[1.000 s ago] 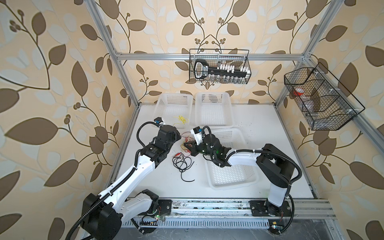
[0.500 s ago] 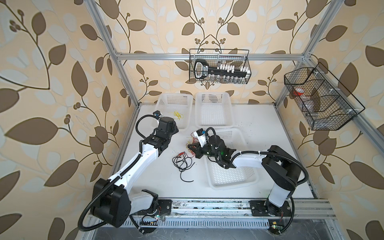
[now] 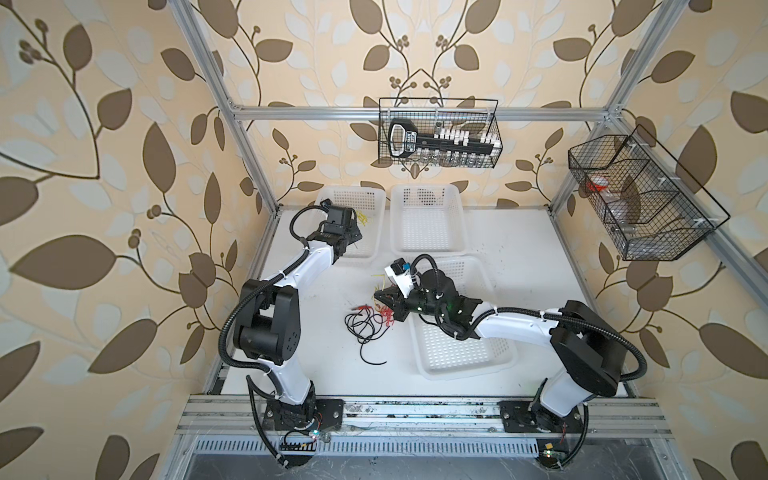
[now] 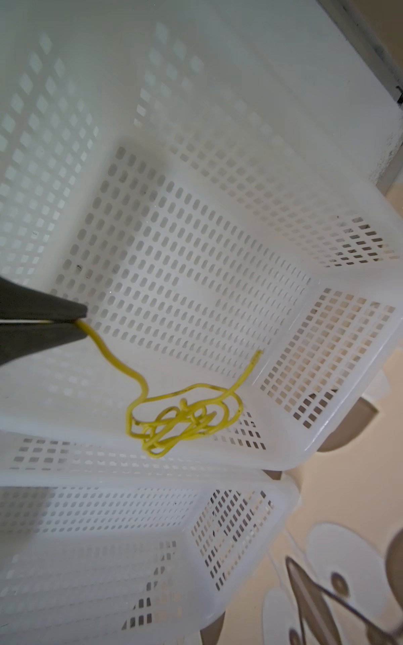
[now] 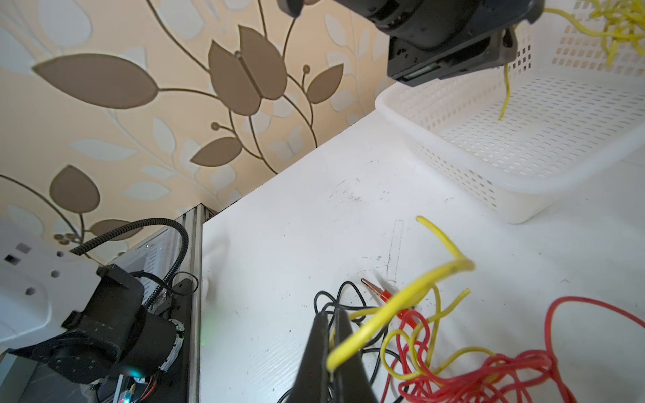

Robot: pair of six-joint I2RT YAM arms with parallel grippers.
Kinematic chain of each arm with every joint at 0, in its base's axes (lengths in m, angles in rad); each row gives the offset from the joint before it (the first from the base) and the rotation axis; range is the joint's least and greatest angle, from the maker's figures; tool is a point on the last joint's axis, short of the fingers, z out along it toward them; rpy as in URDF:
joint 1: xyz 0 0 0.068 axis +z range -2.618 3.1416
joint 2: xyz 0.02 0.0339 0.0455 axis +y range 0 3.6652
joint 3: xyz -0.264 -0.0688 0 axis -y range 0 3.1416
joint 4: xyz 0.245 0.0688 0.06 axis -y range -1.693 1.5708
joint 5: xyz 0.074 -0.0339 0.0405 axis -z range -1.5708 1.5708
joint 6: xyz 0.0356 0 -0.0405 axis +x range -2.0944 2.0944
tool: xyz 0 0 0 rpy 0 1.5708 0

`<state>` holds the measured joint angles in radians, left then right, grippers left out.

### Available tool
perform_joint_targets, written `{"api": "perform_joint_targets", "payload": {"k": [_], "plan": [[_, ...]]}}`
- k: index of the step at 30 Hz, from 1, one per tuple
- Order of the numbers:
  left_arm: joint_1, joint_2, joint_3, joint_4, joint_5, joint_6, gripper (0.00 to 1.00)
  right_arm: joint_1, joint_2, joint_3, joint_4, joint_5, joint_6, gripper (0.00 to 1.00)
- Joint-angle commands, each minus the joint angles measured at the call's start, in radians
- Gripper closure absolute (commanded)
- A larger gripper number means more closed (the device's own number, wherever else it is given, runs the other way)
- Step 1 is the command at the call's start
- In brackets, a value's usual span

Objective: Untangle the cables
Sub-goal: 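Carry the yellow wire with the left gripper into the white basket and release, then move the left gripper back to the yellow wire beside the right gripper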

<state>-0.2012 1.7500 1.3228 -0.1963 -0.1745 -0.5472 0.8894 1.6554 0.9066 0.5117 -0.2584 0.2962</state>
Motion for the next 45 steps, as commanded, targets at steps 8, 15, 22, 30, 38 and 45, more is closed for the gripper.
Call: {"api": "perform_joint_targets", "payload": {"k": [8, 15, 22, 30, 38, 45], "plan": [[0.011, 0.051, 0.021, -0.033, 0.052, 0.014, 0.94, 0.008, -0.019, -0.021, -0.013, 0.011, -0.037, 1.0], [0.011, 0.057, 0.025, -0.041, 0.057, 0.021, 0.71, 0.006, -0.014, -0.019, -0.019, 0.021, -0.043, 1.0], [0.011, 0.012, 0.026, -0.023, 0.103, 0.035, 0.43, -0.012, -0.015, -0.014, -0.018, 0.02, -0.029, 1.0], [0.009, -0.198, -0.133, 0.026, 0.158, -0.03, 0.19, -0.062, -0.019, 0.018, -0.015, -0.029, 0.029, 1.0], [0.003, -0.461, -0.405, 0.091, 0.168, -0.106, 0.18, -0.072, -0.026, 0.062, -0.011, -0.08, 0.076, 1.0], [-0.089, -0.667, -0.575, 0.152, 0.186, -0.079, 0.19, -0.072, -0.012, 0.141, -0.114, -0.044, 0.087, 1.0]]}}
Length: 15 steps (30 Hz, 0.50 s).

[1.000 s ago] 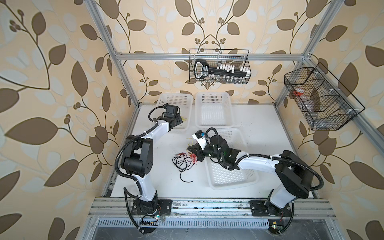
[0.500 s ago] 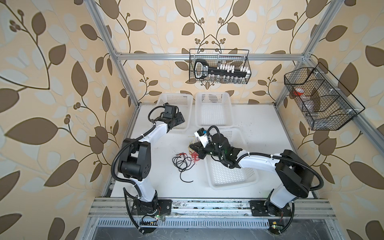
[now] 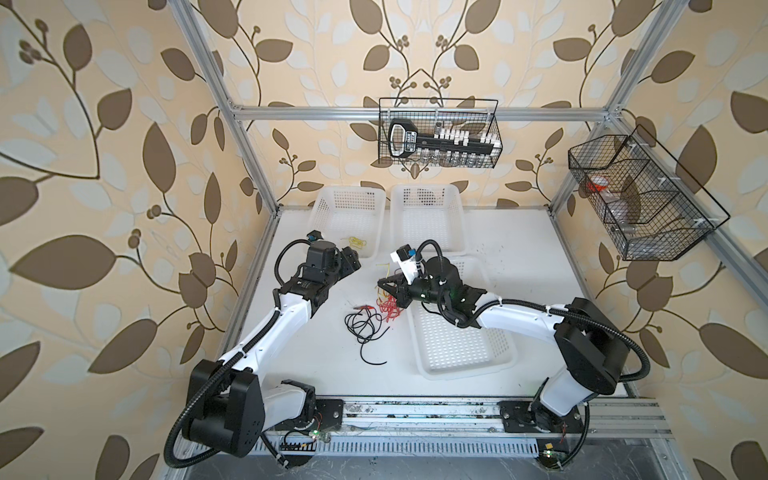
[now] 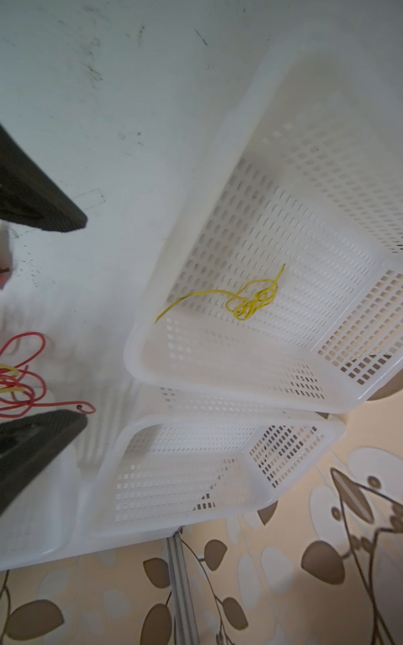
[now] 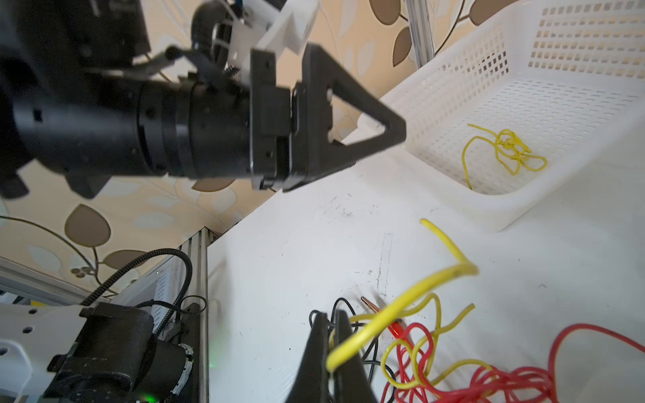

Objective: Untangle the cables
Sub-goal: 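Move the left gripper back to the yellow wire beside the right gripper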

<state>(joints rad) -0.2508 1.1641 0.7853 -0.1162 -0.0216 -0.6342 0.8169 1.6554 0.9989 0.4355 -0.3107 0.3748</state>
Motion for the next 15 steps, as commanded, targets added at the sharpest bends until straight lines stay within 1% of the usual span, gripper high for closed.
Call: {"api": "perform_joint_targets", "payload": {"k": [1, 4, 7, 10, 15], "plan": [[-0.06, -0.118, -0.072, 0.093, 0.032, 0.018, 0.19, 0.001, -0.012, 0.056, -0.044, 0.01, 0.009, 1.0], [-0.105, -0.224, -0.167, 0.159, 0.026, 0.051, 0.19, 0.001, -0.008, 0.064, -0.053, 0.012, 0.017, 1.0], [-0.131, -0.299, -0.225, 0.181, 0.027, 0.088, 0.19, 0.001, 0.0, 0.073, -0.057, 0.001, 0.032, 1.0], [-0.141, -0.334, -0.259, 0.185, 0.043, 0.122, 0.21, 0.001, 0.007, 0.082, -0.062, -0.014, 0.048, 1.0], [-0.159, -0.34, -0.313, 0.247, 0.102, 0.152, 0.28, -0.004, 0.011, 0.101, -0.088, -0.027, 0.07, 1.0]]}}
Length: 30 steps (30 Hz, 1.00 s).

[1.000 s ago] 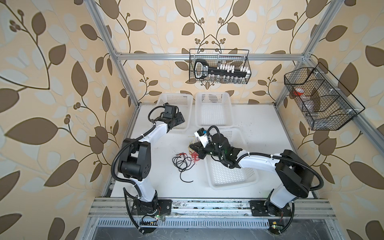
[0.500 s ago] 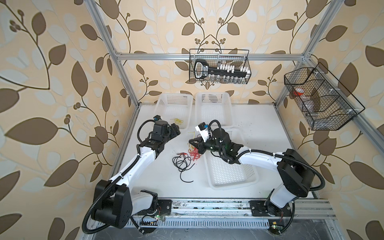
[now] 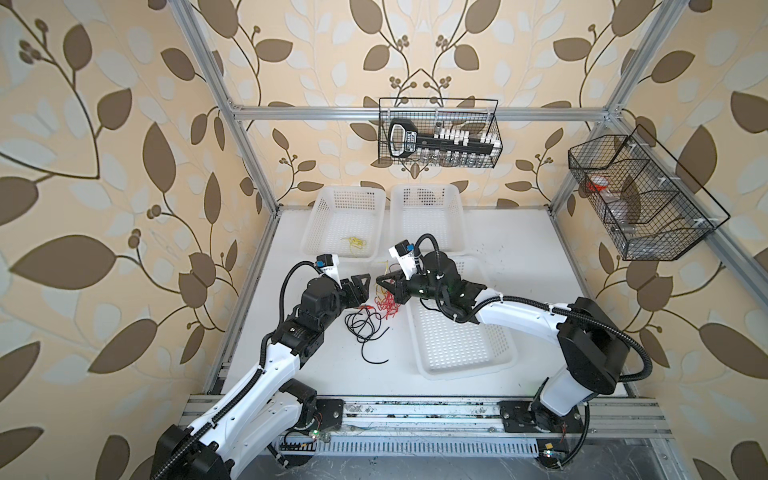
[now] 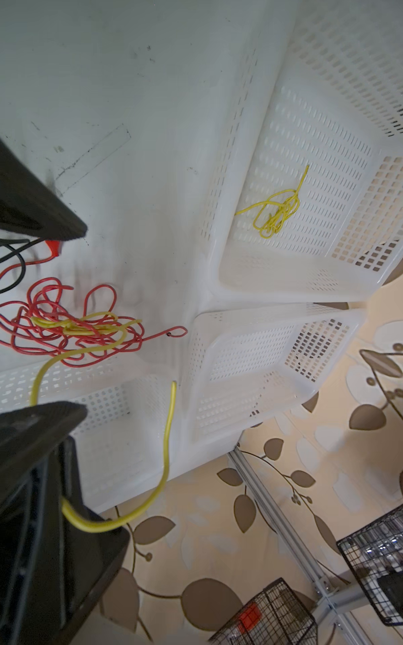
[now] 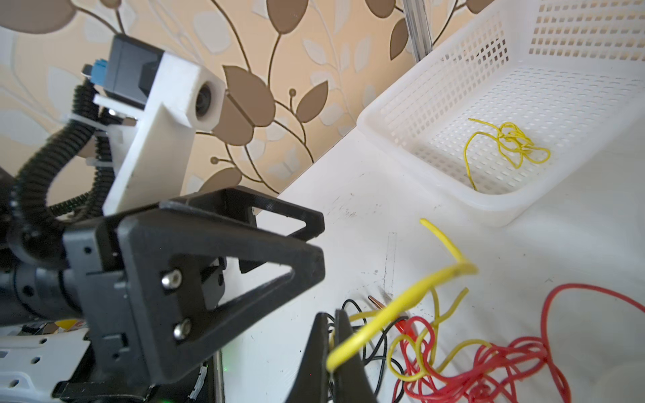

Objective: Untangle the cables
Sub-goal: 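Move the left gripper back to the yellow wire beside the right gripper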

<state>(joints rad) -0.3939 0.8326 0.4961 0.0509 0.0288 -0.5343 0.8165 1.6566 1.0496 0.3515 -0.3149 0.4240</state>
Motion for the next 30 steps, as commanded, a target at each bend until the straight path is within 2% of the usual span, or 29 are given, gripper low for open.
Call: {"api": "perform_joint_targets", "payload": {"k": [1, 7, 15, 25, 30], "plan": [[-0.022, -0.007, -0.03, 0.089, 0.058, 0.062, 0.29, -0.006, 0.011, 0.057, -0.011, -0.028, 0.026, 1.0], [-0.065, -0.008, -0.072, 0.139, 0.067, 0.144, 0.29, -0.02, 0.03, 0.105, -0.069, -0.064, 0.026, 1.0], [-0.083, 0.006, -0.09, 0.181, 0.04, 0.249, 0.25, -0.023, 0.043, 0.126, -0.093, -0.086, 0.019, 1.0], [-0.089, 0.088, -0.108, 0.333, -0.04, 0.342, 0.3, -0.018, 0.024, 0.109, -0.086, -0.133, 0.054, 1.0], [-0.089, 0.122, -0.128, 0.428, -0.053, 0.349, 0.3, -0.016, 0.017, 0.1, -0.077, -0.151, 0.07, 1.0]]}}
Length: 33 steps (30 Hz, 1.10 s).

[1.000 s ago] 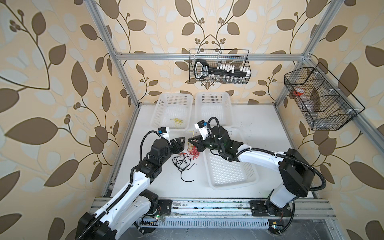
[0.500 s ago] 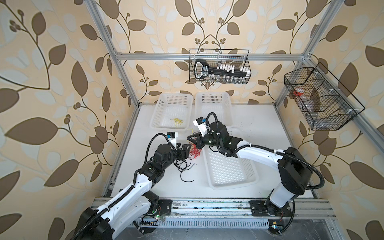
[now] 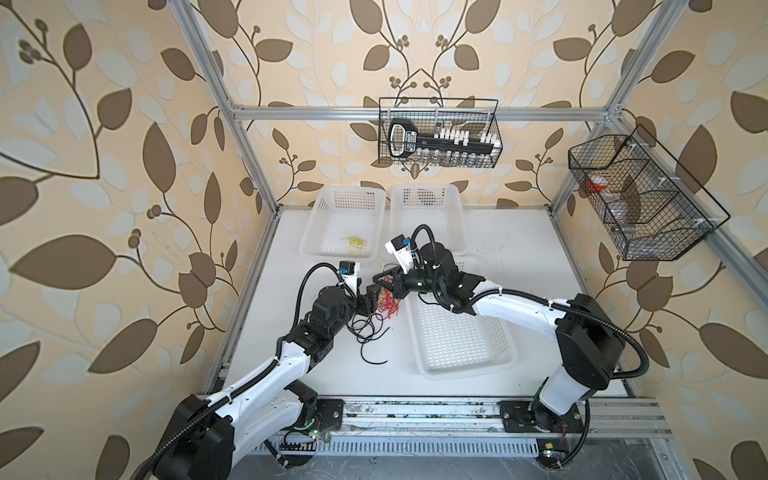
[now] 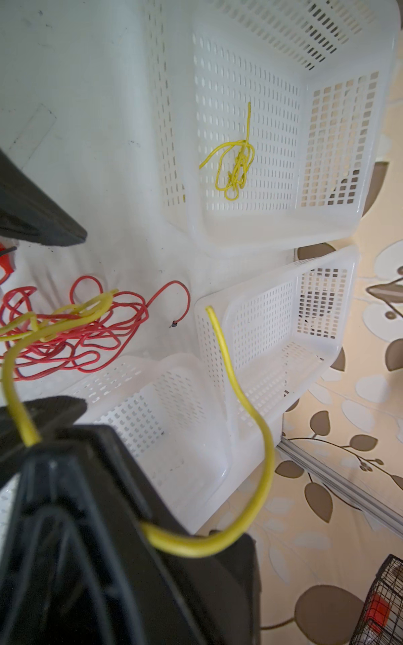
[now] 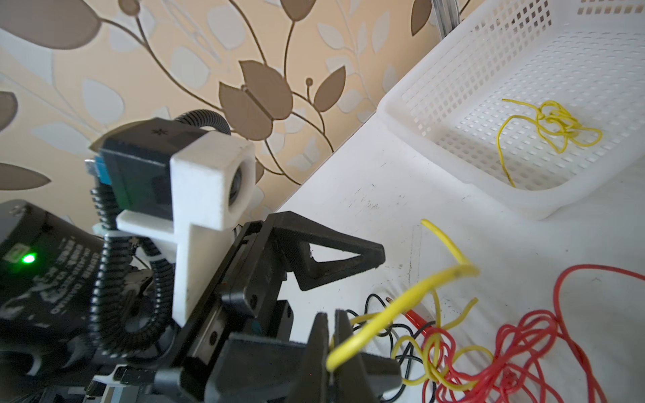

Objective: Untangle the cables
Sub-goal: 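Move the left gripper back to the yellow wire beside the right gripper, then close the left gripper on the yellow wire next to the right gripper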

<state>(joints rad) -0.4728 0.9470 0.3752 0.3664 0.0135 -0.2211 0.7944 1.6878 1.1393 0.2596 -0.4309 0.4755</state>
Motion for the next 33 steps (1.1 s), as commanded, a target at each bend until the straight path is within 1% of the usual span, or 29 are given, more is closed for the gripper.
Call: {"api": "perform_joint_targets", "payload": {"k": [1, 3, 6, 10, 17, 20, 26, 30, 33], "plan": [[-0.01, 0.015, 0.0, 0.107, -0.055, 0.034, 0.31, 0.006, -0.014, 0.008, 0.016, -0.038, 0.024, 1.0], [-0.01, 0.028, 0.008, 0.114, -0.055, 0.043, 0.32, 0.006, -0.017, 0.002, 0.023, -0.046, 0.038, 1.0], [-0.01, 0.033, 0.01, 0.132, -0.064, 0.041, 0.37, 0.006, -0.022, -0.013, 0.029, -0.038, 0.049, 1.0], [-0.01, 0.01, 0.003, 0.148, -0.067, 0.044, 0.5, 0.005, -0.029, -0.029, 0.009, 0.004, 0.038, 1.0], [-0.01, -0.004, 0.008, 0.139, -0.014, 0.076, 0.78, 0.006, -0.011, -0.022, -0.002, -0.004, 0.028, 1.0], [-0.01, 0.002, 0.008, 0.138, -0.008, 0.075, 0.87, 0.006, -0.008, -0.022, -0.009, 0.004, 0.024, 1.0], [-0.01, -0.002, -0.002, 0.142, -0.016, 0.075, 0.93, 0.006, -0.003, -0.018, -0.031, 0.023, 0.006, 1.0], [-0.01, -0.004, -0.005, 0.139, -0.032, 0.074, 1.0, 0.006, -0.001, -0.018, -0.04, 0.036, -0.008, 1.0], [-0.01, -0.004, -0.009, 0.14, -0.061, 0.067, 1.0, 0.003, -0.003, -0.021, -0.051, 0.049, -0.022, 0.94]]}}
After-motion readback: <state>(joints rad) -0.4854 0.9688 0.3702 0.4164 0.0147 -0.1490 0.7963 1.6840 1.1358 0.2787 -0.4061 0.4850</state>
